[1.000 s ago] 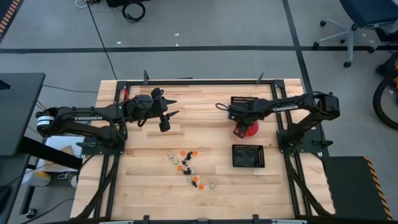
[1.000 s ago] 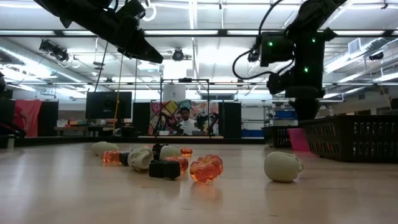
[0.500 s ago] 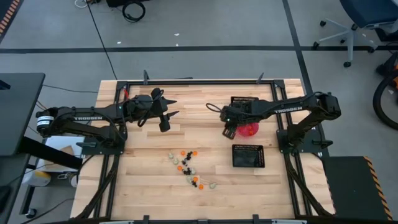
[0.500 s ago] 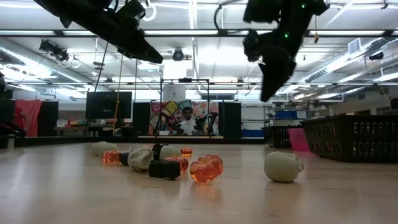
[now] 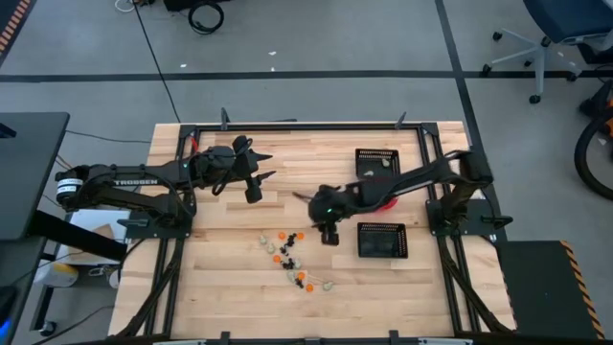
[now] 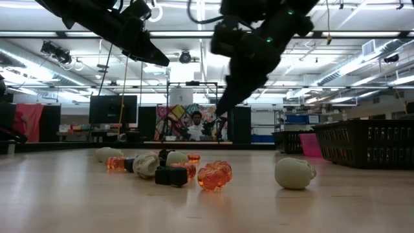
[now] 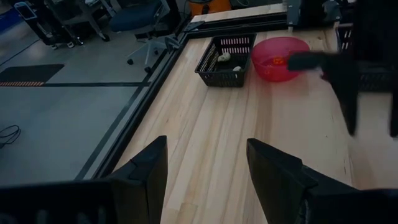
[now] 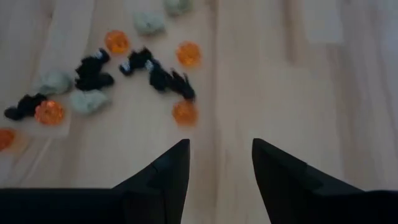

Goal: Sort Halloween decoration
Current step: Put the orange pumpkin toy into the pink bowl

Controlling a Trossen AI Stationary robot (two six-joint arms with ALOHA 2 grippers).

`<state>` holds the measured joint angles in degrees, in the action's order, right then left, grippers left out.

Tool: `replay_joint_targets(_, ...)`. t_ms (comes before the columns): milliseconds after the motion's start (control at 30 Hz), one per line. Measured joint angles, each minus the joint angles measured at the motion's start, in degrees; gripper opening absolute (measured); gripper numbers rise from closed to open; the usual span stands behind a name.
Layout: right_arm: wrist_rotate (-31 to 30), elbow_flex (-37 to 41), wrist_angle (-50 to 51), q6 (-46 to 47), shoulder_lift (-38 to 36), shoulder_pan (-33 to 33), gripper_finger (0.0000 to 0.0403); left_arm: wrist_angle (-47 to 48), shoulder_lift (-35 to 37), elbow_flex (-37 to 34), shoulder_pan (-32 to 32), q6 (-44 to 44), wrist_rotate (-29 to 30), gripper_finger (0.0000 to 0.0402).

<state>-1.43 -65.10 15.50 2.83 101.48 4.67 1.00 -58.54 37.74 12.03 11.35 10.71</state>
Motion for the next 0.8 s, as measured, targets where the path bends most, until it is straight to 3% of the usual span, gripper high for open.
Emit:
replay_joint_targets(367, 0.1, -11.9, 1.1, -8.5, 12.9, 4.1, 0.0177, 0.1, 0.0, 0.0, 0.0, 0.0, 0.0, 0.0192)
replay_joint_targets(800, -1.8, -12.0, -1.6, -10.1, 18.1, 3.9, 0.0177, 0.1, 0.0, 0.0, 0.0, -0.1, 0.0, 0.0192)
